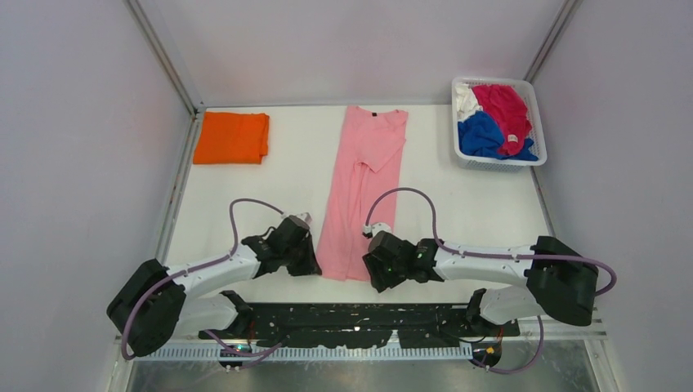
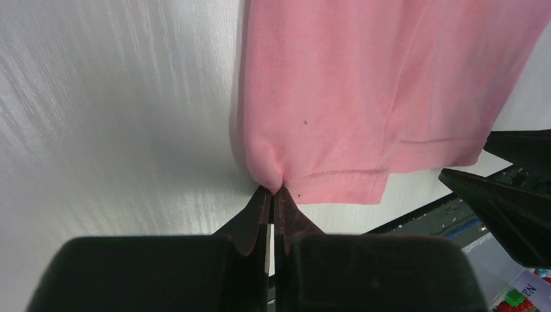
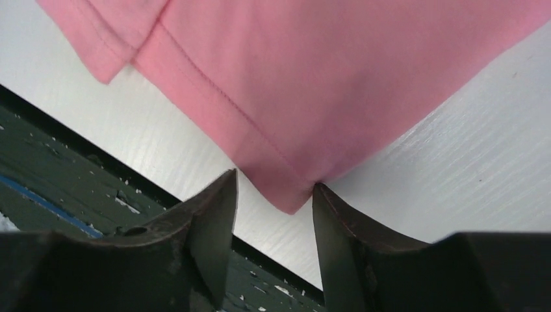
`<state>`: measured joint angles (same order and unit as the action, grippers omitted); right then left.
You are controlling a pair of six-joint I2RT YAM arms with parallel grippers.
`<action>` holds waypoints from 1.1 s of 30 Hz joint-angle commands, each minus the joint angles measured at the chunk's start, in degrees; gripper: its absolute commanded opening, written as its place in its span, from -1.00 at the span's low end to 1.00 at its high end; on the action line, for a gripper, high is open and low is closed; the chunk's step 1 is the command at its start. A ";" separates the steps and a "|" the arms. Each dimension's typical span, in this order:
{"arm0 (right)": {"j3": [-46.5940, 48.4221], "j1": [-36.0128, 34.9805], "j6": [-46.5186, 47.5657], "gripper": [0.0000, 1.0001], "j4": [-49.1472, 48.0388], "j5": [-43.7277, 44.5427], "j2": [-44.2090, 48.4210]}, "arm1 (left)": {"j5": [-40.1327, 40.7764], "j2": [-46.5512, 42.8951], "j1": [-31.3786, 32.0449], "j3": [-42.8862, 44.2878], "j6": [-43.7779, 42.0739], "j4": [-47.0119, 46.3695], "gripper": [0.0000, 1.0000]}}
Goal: Fold and stack the t-shirts
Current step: Grab the bottom of the folded rectangular tshirt with both arms, then fold the folded rectangular tshirt in 1/3 of the way
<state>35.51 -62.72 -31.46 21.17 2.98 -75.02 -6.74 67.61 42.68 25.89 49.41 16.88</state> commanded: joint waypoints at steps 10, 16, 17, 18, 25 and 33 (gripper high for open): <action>-3.79 -4.39 -3.64 -0.82 2.65 4.08 7.07 | 1.31 -10.10 7.66 -5.65 7.06 6.02 -1.00; -5.49 -5.58 -3.66 -0.87 2.20 0.09 15.20 | -3.62 -16.90 9.02 -7.20 5.16 0.89 -1.00; -5.70 -5.57 -3.72 -0.87 1.86 0.14 15.89 | -3.77 -17.75 9.15 -7.00 4.91 0.53 -1.00; -5.79 -5.57 -3.77 -0.87 1.13 0.07 17.09 | -3.68 -18.40 9.21 -6.73 4.69 0.26 -1.00; -3.73 -4.14 -4.27 -0.87 -1.21 5.88 19.12 | 4.18 -18.25 9.14 -0.60 3.21 -0.14 -1.00; -2.56 7.67 0.34 -0.86 -6.85 -3.82 17.28 | 9.69 -4.16 4.70 14.47 -2.56 2.23 -1.00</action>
<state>30.94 -60.31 -33.52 20.34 4.40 -57.04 -0.71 58.08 49.95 33.82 51.18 19.57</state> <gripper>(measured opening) 0.074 0.017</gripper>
